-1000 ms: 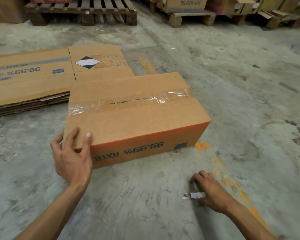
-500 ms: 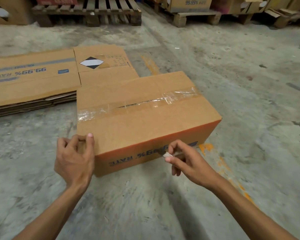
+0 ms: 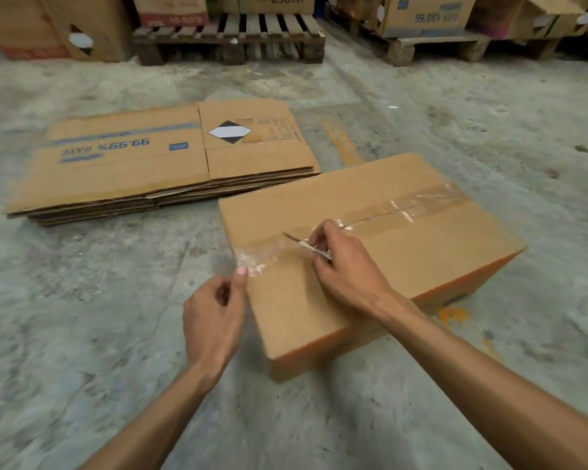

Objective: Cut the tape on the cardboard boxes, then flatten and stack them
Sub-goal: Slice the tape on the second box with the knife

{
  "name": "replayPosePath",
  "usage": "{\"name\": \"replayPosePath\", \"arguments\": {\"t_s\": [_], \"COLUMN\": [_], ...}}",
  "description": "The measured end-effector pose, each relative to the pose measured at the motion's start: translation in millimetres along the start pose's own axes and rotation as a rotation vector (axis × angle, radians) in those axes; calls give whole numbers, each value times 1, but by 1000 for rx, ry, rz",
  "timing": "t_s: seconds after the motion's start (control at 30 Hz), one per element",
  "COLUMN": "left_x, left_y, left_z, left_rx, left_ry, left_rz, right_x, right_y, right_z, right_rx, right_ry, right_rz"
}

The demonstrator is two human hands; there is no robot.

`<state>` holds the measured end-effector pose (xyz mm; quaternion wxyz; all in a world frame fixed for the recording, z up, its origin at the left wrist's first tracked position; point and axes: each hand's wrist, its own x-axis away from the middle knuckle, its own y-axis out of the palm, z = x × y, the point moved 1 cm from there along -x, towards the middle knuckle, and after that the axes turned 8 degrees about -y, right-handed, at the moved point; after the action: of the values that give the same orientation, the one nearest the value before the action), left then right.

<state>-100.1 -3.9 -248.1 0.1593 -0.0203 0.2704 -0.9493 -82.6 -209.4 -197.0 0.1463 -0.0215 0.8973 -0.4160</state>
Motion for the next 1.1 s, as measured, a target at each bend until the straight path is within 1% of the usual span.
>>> {"name": "replayPosePath", "arguments": {"t_s": [0.07, 0.1, 0.13, 0.17, 0.2, 0.23, 0.27, 0.33, 0.37, 0.4, 0.43, 0.5, 0.6, 0.63, 0.7, 0.73, 0.8, 0.87, 0.93, 1.0, 1.1], "left_x": [5, 2, -2, -10, -19, -28, -39, -54, -58, -60, -60, -57, -43, -37, -26, -20, -14, -8, 0, 9, 13], "left_y": [13, 20, 25, 29, 31, 35, 40, 47, 49, 50, 52, 58, 77, 84, 93, 98, 97, 99, 100, 103, 107], "left_z": [6, 10, 18, 24, 31, 34, 35, 36, 37, 39, 43, 50, 63, 67, 74, 77, 79, 81, 80, 77, 78], "left_rx": [13, 49, 123, 188, 196, 136, 46, -97, -140, -179, -206, -219, -224, -227, -262, -288, -326, -349, -381, -426, -436], "left_ry": [74, 65, 32, -5, -2, 39, 93, 200, 252, 295, 324, 336, 382, 389, 390, 401, 434, 491, 531, 557, 616], "left_rz": [-145, -176, -159, -95, -28, -24, -133, -504, -640, -708, -712, -645, -547, -513, -472, -464, -438, -423, -441, -449, -376], "right_x": [6, 11, 17, 25, 34, 42, 49, 57, 59, 58, 55, 46, 31, 29, 30, 35, 50, 76, 105, 130, 154], "right_y": [1, 0, -1, -3, -5, -8, -11, -19, -25, -32, -39, -57, -88, -97, -111, -116, -114, -107, -100, -94, -90], "right_z": [5, 8, 12, 16, 19, 23, 27, 35, 40, 46, 54, 75, 105, 115, 125, 125, 116, 103, 89, 76, 66], "right_rx": [98, 141, 166, 162, 125, 80, 59, 79, 95, 105, 107, 140, 282, 343, 429, 412, 285, 209, 127, 49, 56], "right_ry": [46, 76, 97, 100, 84, 56, 25, -7, -13, -17, -19, -29, -57, -43, 30, 83, 156, 177, 194, 235, 266], "right_rz": [35, 61, 95, 135, 169, 186, 186, 152, 135, 122, 114, 80, 7, 6, 66, 104, 159, 233, 291, 270, 249]}}
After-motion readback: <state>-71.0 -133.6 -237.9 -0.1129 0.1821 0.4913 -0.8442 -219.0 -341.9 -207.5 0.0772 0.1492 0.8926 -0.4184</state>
